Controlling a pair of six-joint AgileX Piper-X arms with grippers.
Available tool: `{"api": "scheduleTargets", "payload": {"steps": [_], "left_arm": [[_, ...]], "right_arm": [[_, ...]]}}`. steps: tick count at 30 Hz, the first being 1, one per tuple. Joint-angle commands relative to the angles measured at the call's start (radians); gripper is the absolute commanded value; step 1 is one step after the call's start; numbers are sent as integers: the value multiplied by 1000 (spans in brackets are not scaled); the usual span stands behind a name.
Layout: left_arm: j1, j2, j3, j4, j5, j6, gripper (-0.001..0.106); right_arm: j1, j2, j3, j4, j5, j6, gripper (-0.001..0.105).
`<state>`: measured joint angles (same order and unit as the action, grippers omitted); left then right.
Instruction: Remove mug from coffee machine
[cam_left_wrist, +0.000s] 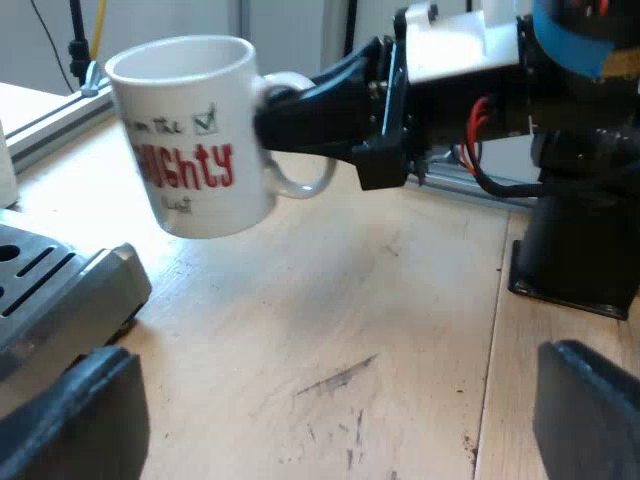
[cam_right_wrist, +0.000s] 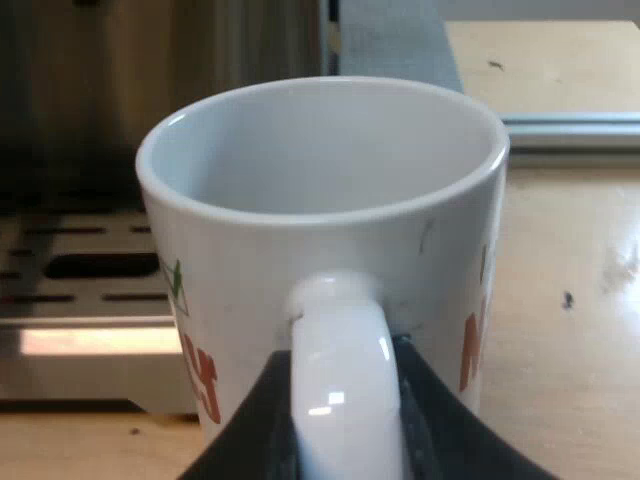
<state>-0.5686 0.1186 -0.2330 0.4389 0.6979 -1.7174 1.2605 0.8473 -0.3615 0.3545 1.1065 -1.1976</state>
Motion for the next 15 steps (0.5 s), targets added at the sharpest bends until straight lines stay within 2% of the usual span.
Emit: {"api": "scheduleTargets", "payload": {"steps": [1,4,7,15], "left_arm": [[-4,-2,-8,-26,-32,3,80],[-4,-2,-5,-26,-33,3,80],[-4,-2,-2,-26,-33,3,80],[-4,-2,-2,-26,-36,3,80]], "right_arm": [[0,-14,0,40,47,36,0],[0,-14,21,40,47,39,0],[0,-14,44,40,45,80,0],[0,-14,75,47,43,80,0]]}}
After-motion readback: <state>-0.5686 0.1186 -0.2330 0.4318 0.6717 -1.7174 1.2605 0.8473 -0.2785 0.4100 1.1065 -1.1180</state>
